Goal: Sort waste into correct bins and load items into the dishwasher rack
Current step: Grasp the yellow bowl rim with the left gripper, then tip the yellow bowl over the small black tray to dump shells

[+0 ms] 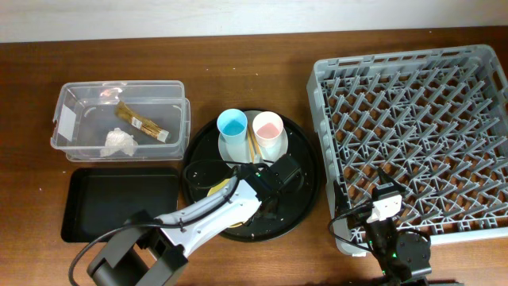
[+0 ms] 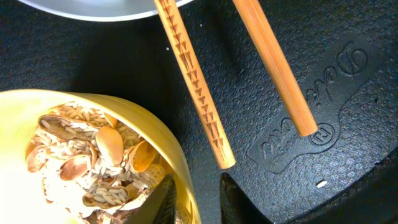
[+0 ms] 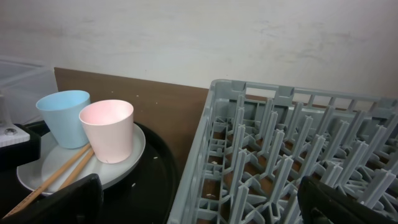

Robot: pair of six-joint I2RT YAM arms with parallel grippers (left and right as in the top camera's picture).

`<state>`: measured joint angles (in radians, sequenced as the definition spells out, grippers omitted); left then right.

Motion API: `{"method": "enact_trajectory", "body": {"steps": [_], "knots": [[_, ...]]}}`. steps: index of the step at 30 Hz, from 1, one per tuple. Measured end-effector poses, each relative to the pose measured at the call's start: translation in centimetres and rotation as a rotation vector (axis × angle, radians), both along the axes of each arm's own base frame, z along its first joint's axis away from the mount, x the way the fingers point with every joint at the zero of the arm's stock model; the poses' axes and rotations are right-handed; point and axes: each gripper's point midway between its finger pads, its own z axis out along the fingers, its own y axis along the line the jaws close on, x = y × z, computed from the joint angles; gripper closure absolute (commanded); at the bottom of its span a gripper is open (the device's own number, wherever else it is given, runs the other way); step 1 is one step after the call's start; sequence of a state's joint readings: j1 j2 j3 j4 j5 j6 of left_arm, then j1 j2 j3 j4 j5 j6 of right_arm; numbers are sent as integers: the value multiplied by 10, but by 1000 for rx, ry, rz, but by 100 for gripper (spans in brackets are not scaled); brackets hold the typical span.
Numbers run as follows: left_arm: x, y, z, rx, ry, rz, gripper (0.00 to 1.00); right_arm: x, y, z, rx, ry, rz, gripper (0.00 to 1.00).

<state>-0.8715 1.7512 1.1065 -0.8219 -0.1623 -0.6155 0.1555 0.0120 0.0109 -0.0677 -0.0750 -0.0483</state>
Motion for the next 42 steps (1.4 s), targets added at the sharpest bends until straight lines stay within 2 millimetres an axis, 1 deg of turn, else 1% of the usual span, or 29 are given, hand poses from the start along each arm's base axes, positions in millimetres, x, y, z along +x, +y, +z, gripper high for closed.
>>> {"method": "enact_trajectory", "body": {"steps": [1,5,6,7,8,13,15,18,21,22,23,24,25,26,28,29,31,32,33,35,37,38,39,41,42], "knots": [[0,0,0,0,0,-1,90,0,0,0,0,0,0,2],[1,1,0,5,-5,3,91,0,0,0,0,0,0,2],[1,1,0,5,-5,3,93,0,0,0,0,0,0,1],[1,1,0,5,-6,3,99,0,0,0,0,0,0,2],[1,2,0,9,-6,3,100,0,0,0,0,0,0,2],[0,10,1,54,-14,5,100,0,0,0,0,0,0,2],[-2,18,1,82,-7,10,100,0,0,0,0,0,0,2],[-4,42,4,142,45,53,100,0,0,0,0,0,0,2],[6,63,26,128,44,117,100,0,0,0,0,0,0,2],[9,69,41,98,22,125,100,0,0,0,0,0,0,2],[15,73,61,40,-21,143,100,0,0,0,0,0,0,1],[16,75,74,-13,-35,142,100,0,0,0,0,0,0,2],[20,83,96,-101,-67,161,100,0,0,0,0,0,0,2],[24,94,111,-153,-92,186,100,0,0,0,0,0,0,2],[30,118,126,-212,-110,241,100,0,0,0,0,0,0,2],[34,131,129,-243,-107,274,100,0,0,0,0,0,0,2],[45,166,132,-329,-94,362,100,0,0,0,0,0,0,2],[47,176,134,-375,-90,377,100,0,0,0,0,0,0,2],[48,183,136,-436,-84,381,100,0,0,0,0,0,0,2],[52,207,143,-526,-108,427,100,0,0,0,0,0,0,2],[53,220,148,-589,-136,437,100,0,0,0,0,0,0,2],[53,226,146,-608,-147,446,100,0,0,0,0,0,0,2],[50,238,138,-629,-154,469,100,0,0,0,0,0,0,2],[51,243,129,-677,-190,458,100,0,0,0,0,0,0,2],[49,253,115,-718,-212,483,100,0,0,0,0,0,0,2]]}}
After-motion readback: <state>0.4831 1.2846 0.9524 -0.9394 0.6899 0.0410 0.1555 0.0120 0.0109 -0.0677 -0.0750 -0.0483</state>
